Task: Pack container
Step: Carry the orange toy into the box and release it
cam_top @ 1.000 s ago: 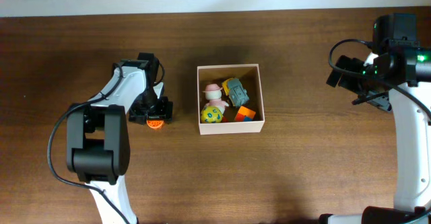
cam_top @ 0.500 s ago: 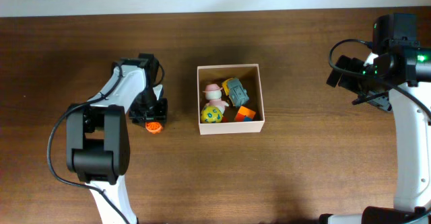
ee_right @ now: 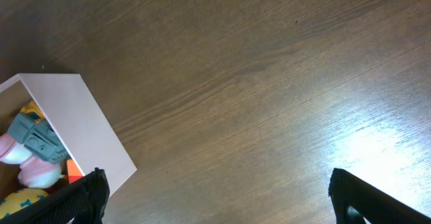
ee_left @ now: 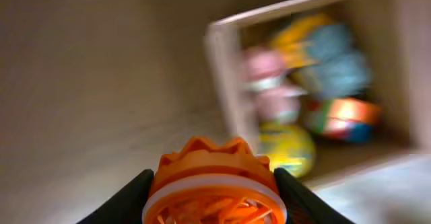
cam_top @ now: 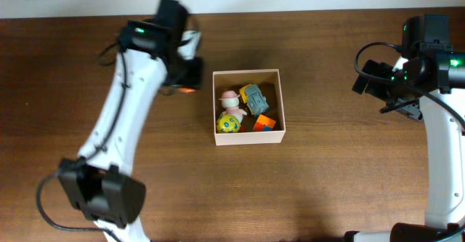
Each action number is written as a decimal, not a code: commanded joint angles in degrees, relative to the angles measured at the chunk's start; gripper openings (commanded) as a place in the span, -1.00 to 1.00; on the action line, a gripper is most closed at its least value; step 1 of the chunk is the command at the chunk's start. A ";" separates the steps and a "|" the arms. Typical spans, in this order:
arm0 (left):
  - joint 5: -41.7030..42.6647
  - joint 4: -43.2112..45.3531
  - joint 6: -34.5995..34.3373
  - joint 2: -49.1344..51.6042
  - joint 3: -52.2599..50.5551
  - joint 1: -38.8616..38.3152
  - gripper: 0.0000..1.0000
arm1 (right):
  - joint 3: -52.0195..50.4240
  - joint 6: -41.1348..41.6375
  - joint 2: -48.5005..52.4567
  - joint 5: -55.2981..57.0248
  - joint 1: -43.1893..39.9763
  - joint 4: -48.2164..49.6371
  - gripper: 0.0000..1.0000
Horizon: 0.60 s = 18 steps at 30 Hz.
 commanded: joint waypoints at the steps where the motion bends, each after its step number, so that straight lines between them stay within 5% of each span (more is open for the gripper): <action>1: 1.75 2.56 -0.57 0.92 0.15 -7.10 -0.09 | -0.09 0.26 0.22 -0.33 -0.33 0.00 0.98; 13: 1.31 7.69 -5.49 15.91 0.15 -17.35 -0.07 | -0.09 0.26 0.22 -0.33 -0.33 0.00 0.98; 18: 1.73 6.99 -5.64 16.72 0.42 -17.20 0.64 | -0.09 0.26 0.22 -0.33 -0.33 -0.02 0.98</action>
